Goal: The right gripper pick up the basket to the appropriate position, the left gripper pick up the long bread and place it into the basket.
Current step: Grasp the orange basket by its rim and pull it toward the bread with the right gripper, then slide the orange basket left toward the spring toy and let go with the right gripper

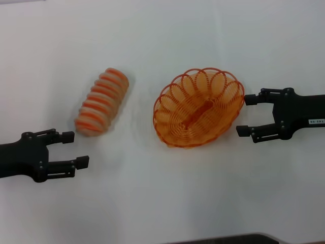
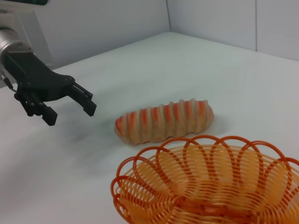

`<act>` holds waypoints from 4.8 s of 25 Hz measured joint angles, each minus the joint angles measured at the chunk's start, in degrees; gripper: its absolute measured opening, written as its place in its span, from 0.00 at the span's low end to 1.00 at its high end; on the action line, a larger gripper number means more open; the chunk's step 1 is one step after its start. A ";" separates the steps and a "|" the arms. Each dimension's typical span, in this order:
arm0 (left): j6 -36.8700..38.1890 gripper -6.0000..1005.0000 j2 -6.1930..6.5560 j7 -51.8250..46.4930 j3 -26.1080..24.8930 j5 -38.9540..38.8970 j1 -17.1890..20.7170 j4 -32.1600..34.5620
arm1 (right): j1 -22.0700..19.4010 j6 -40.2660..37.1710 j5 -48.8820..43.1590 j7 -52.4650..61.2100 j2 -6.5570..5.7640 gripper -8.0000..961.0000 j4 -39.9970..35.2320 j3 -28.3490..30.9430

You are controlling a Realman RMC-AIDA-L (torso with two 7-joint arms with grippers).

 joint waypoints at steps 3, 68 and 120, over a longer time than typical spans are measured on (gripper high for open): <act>-0.02 0.84 -0.06 0.00 0.00 0.06 0.03 -0.02 | 0.01 0.00 0.00 0.12 0.00 0.97 0.00 0.00; -0.11 0.84 -2.37 3.82 -6.49 -8.72 0.80 -0.09 | 24.84 12.72 -27.42 60.76 0.03 0.97 0.67 -5.07; -2.90 0.84 -2.56 5.02 -6.15 -8.28 0.47 1.66 | 23.26 14.07 -19.96 70.15 0.82 0.11 4.96 -1.30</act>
